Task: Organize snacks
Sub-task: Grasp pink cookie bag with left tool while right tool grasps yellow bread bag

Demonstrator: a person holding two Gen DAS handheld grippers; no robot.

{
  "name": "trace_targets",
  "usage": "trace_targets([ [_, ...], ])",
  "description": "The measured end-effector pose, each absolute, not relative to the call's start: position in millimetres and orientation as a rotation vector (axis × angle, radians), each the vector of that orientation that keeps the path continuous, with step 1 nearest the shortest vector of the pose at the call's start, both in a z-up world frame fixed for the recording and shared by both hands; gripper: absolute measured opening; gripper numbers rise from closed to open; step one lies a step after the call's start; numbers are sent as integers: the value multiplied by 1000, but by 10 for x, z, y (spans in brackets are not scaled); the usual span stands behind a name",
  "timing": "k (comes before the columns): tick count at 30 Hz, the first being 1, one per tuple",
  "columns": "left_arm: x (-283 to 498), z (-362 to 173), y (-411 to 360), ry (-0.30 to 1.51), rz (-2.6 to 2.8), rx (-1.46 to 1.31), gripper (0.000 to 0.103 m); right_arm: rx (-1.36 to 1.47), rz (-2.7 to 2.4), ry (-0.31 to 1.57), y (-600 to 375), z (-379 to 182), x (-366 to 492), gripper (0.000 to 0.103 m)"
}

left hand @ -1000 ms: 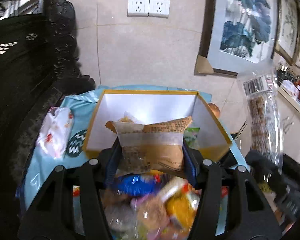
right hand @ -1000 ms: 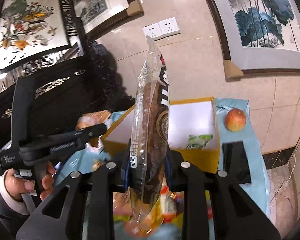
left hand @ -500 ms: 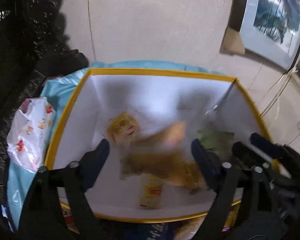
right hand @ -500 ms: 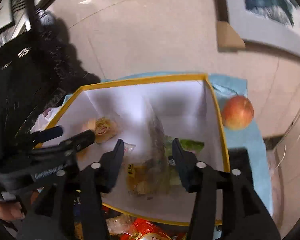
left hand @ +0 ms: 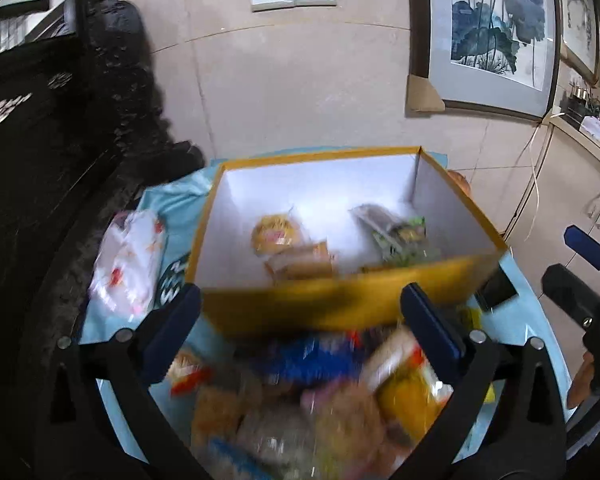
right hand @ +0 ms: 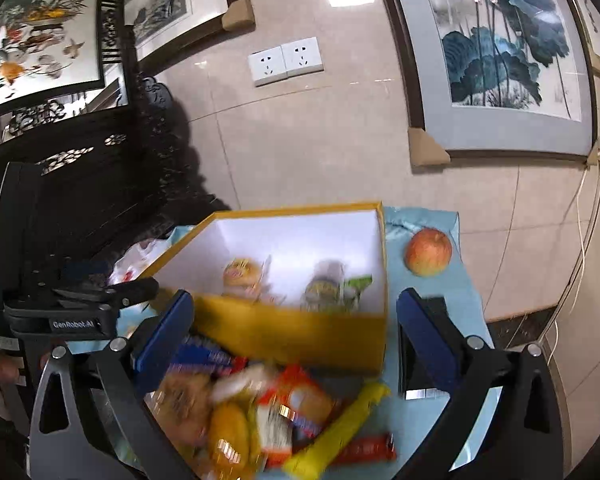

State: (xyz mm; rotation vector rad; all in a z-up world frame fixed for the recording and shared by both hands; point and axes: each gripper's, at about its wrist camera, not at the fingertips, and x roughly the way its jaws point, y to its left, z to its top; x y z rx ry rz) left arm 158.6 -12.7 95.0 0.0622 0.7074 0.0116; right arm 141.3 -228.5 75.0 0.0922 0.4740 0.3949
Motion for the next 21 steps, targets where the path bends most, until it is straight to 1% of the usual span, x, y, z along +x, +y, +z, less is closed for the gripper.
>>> trace_targets([
  [4, 1262, 572, -95, 811, -18, 1, 101, 145, 411, 503, -2435, 519, 1130, 102],
  [7, 1172, 293, -174, 854, -12, 35, 101, 198, 426, 553, -2487, 314, 981, 102],
  [12, 1242, -12, -282, 892, -1, 74, 101, 232, 452, 652, -2541, 27, 836, 102],
  [18, 1455, -231, -274, 924, 20, 29, 100, 236, 463, 666, -2562, -42, 793, 102],
  [19, 1478, -256, -279, 924, 31, 39, 97, 235, 460, 667, -2566, -48, 800, 102],
  [20, 1503, -283, -306, 922, 26, 53, 87, 231, 458, 669, -2567, -65, 803, 102],
  [21, 1504, -276, -323, 916, -5, 42, 65, 226, 458, 675, -2552, -82, 808, 102],
])
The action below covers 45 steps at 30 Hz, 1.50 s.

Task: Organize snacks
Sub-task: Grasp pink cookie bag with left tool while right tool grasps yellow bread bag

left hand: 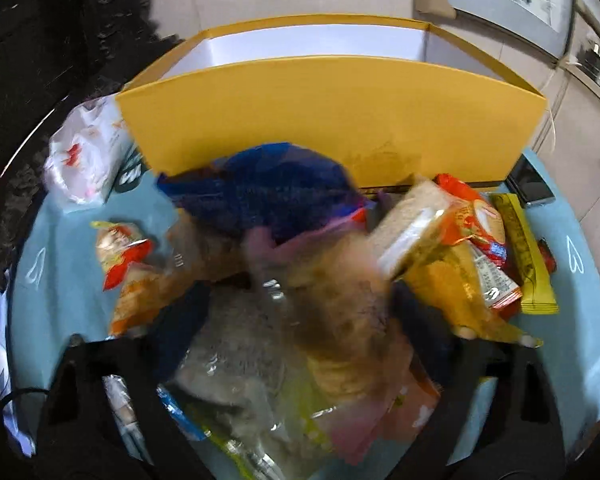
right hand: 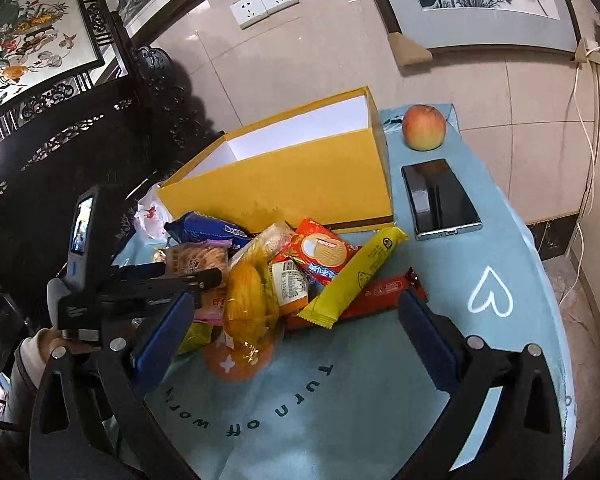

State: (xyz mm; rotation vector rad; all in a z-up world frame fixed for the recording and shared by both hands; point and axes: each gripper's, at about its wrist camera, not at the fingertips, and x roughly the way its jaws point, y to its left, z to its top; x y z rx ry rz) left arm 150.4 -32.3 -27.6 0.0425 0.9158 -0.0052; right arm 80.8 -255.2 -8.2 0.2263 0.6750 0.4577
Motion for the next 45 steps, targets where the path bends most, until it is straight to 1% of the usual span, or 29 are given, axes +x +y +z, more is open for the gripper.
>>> trace_targets([
  [1, 1485, -260, -347, 904, -25, 34, 49, 221, 457, 681, -2539, -100, 808, 102],
  [2, 1457, -235, -375, 891, -49, 28, 38, 215, 456, 687, -2530, -112, 820, 102],
  [3, 1411, -195, -422, 872, -78, 28, 35, 202, 457, 696, -2506, -131, 826, 102],
  [6, 1256, -79, -480, 832, -103, 42, 31, 165, 482, 732, -2419, -174, 842, 102],
  [13, 848, 198, -272, 769, -142, -20, 31, 35, 586, 767, -2017, -217, 891, 102],
  [14, 830, 211, -243, 768, -136, -23, 31, 18, 592, 775, -1947, -234, 915, 99],
  [15, 817, 213, -213, 769, -133, -30, 30, 3, 606, 784, -1870, -253, 942, 91],
  [18, 798, 174, -119, 781, -137, -53, 28, -31, 636, 835, -1640, -336, 1054, 80],
  [24, 761, 115, -16, 771, -163, -97, 29, -120, 575, 911, -1302, -553, 1291, 71],
  [25, 768, 98, -21, 770, -166, -98, 29, -141, 573, 915, -1251, -573, 1300, 60],
  [26, 781, 71, -37, 771, -171, -96, 30, -169, 562, 924, -1193, -611, 1318, 52],
  [28, 821, 1, -55, 794, -175, -98, 32, -168, 545, 939, -1160, -656, 1361, 48],
  [30, 869, -118, -72, 837, -188, -114, 33, -145, 555, 946, -1179, -649, 1374, 40],
  [33, 882, -184, -112, 825, -182, -107, 33, -43, 600, 956, -1298, -635, 1372, 38],
  [36, 880, -164, -57, 818, -182, -159, 30, 50, 641, 933, -1482, -533, 1297, 38],
  [45, 659, 272, -41, 711, -209, -143, 30, 163, 663, 790, -1928, -36, 1046, 38],
])
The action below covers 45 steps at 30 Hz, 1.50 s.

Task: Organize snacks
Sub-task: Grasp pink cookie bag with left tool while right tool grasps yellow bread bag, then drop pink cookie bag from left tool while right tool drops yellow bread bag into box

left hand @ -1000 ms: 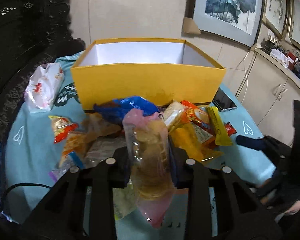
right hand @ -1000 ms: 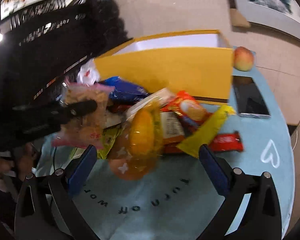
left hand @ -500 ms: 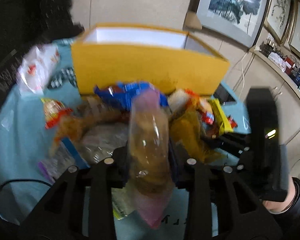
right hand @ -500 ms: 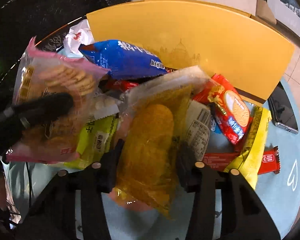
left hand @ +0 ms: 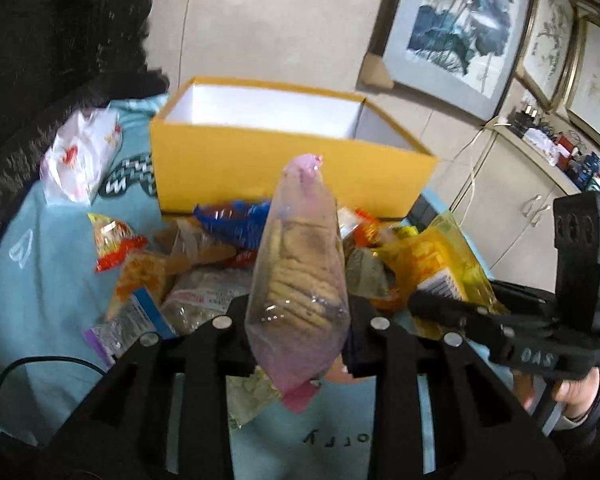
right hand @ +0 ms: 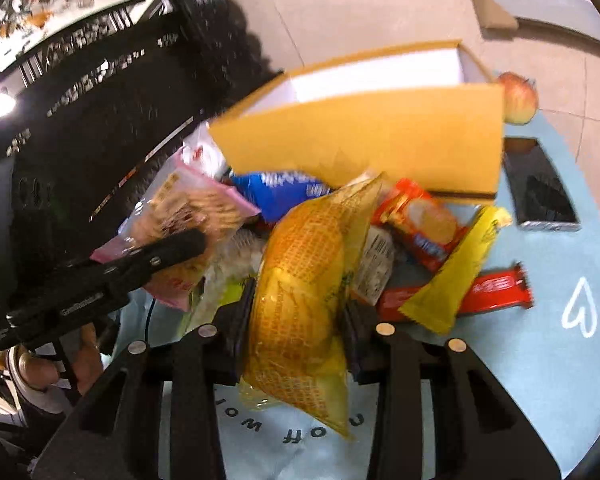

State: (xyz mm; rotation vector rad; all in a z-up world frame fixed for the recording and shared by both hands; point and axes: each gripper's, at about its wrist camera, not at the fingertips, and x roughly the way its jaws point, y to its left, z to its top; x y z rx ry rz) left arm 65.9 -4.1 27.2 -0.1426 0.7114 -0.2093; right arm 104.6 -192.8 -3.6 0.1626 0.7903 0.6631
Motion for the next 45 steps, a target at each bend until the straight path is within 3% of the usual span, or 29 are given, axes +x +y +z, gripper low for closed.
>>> trace_targets([
  [6, 667, 790, -86, 615, -206, -78, 30, 192, 623, 607, -2226, 462, 1000, 38],
  [13, 1311, 1289, -215, 569, -186, -52, 30, 152, 546, 487, -2275, 872, 1348, 38],
  [25, 2699, 748, -209, 733, -115, -95, 31, 118, 397, 559, -1879, 632, 2569, 39],
  [26, 2753, 692, -209, 745, -108, -94, 33, 136, 386, 582, -1885, 561, 2674, 41],
  [27, 2792, 641, -202, 744, -94, -89, 51, 145, 378, 602, -1890, 506, 2738, 52],
  [29, 2814, 587, -174, 746, -30, -65, 81, 178, 336, 664, -1938, 367, 2850, 63],
  [30, 2790, 575, -146, 729, -5, -58, 85, 205, 331, 661, -1992, 339, 2835, 64],
  [37, 2438, 704, 27, 704, -15, -113, 86, 231, 335, 593, -2282, 462, 2422, 70],
  [42, 1967, 889, 56, 682, -14, -64, 94, 253, 346, 514, -2429, 638, 1883, 98],
  [45, 1649, 956, 145, 672, 9, -31, 96, 228, 384, 496, -2419, 671, 1570, 98],
])
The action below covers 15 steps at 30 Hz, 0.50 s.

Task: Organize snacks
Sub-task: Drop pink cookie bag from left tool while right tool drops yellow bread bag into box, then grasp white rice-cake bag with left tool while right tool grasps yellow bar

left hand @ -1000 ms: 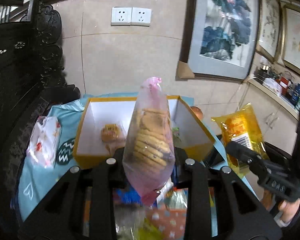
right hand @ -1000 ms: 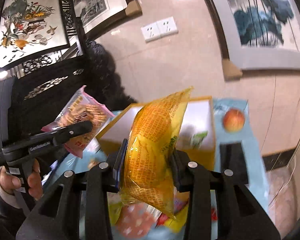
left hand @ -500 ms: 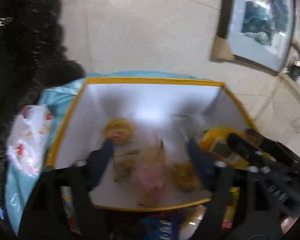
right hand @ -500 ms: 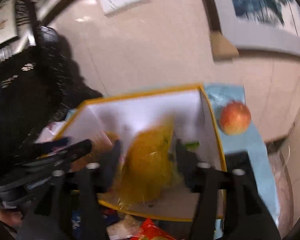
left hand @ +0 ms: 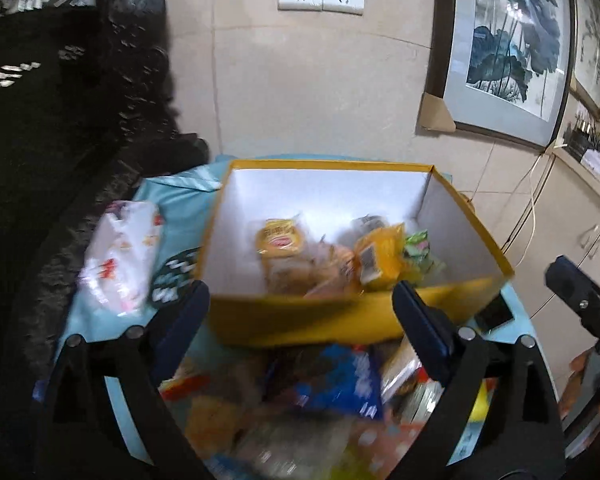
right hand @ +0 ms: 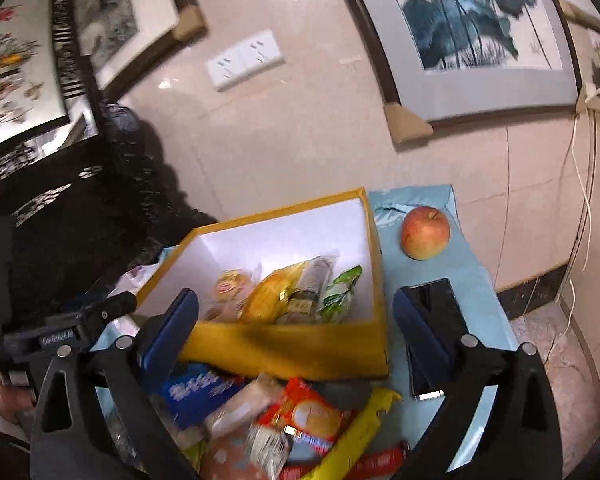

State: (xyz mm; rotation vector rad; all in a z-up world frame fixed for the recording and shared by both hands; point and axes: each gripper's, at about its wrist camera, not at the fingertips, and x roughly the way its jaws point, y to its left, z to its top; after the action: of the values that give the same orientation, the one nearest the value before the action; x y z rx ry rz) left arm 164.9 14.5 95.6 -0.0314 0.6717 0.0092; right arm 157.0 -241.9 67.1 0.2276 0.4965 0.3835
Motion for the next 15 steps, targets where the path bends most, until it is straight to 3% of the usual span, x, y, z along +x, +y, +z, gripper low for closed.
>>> trace_targets([
  [6, 986, 647, 429, 709, 54, -29, 100, 218, 463, 544, -2384, 435, 1149, 102],
  [15, 653, -105, 692, 858, 139, -119, 100, 259, 483, 691, -2408, -59, 911, 102],
])
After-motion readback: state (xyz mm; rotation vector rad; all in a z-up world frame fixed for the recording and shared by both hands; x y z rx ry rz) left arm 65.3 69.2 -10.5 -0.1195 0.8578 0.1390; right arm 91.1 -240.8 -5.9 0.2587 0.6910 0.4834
